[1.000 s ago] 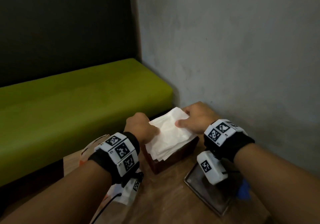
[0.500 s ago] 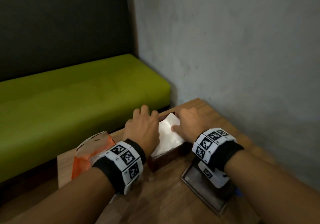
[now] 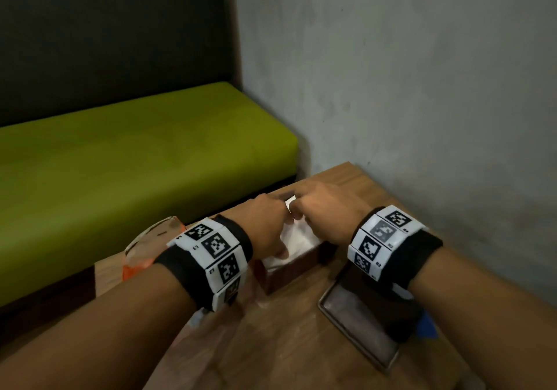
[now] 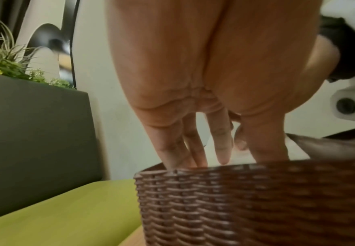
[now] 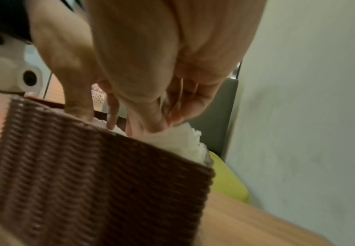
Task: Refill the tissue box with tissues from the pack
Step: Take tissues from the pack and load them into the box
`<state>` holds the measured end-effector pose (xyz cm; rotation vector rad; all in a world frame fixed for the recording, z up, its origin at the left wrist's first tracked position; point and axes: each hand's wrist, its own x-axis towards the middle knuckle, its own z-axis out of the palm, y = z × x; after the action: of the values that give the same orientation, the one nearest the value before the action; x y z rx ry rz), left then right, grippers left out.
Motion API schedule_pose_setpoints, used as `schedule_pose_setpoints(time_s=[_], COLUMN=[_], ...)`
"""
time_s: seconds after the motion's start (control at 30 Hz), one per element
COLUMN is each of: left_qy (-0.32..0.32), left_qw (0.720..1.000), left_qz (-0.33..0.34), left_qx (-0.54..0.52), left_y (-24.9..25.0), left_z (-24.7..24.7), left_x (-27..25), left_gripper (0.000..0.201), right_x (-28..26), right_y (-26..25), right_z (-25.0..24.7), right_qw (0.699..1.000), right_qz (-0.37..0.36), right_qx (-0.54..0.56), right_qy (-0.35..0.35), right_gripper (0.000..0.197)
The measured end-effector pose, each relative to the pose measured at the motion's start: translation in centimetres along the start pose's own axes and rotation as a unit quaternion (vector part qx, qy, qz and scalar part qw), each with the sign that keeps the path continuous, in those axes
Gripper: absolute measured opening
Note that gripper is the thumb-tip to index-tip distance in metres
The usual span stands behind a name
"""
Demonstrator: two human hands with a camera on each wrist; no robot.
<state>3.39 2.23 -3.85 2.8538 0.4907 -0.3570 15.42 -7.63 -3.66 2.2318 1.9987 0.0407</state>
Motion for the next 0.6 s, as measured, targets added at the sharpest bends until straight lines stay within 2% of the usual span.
schedule_pose_setpoints(time_s=[0.07, 0.23, 0.33, 0.43, 0.5, 0.53, 0.6], left_qy=[-0.012, -0.021, -0.009, -0.008, -0.016, -0.015, 0.002], left_qw=[1.000, 0.997, 0.998, 0.998, 0.999, 0.999, 1.000], left_qz=[0.006, 0.008, -0.003, -0.005, -0.001, -0.001, -0.002], left_qx=[0.026, 0.073, 0.067, 0.060, 0.052, 0.042, 0.006], left_y=[0.0, 0.5, 0.6, 0.5, 0.5, 0.5, 0.4], left_z=[0.3, 1.1, 2.0, 2.2, 1.8, 1.6, 1.1], left_x=[0.3, 0.8, 1.0, 0.9, 0.7, 0.5, -0.2], left_gripper=[0.063, 0.038, 0.024, 0.028, 0.032, 0.035, 0.045], right_x=[0.4, 1.2, 1.3, 1.3, 1.0, 0.6, -1.0], right_y=[0.1, 0.3, 0.1, 0.0, 0.0, 0.0, 0.4], right_z=[0.2, 0.4, 0.9, 1.2, 1.4, 1.3, 1.0], right_qw=[0.999, 0.991, 0.989, 0.988, 0.988, 0.987, 0.968], right_qz=[0.015, 0.036, 0.039, 0.047, 0.066, 0.085, 0.133], right_qx=[-0.009, 0.029, 0.028, 0.038, 0.072, 0.114, 0.204], right_qy=[-0.042, -0.122, -0.140, -0.142, -0.117, -0.080, 0.058], right_gripper=[0.028, 0.033, 0.031, 0.033, 0.035, 0.035, 0.027])
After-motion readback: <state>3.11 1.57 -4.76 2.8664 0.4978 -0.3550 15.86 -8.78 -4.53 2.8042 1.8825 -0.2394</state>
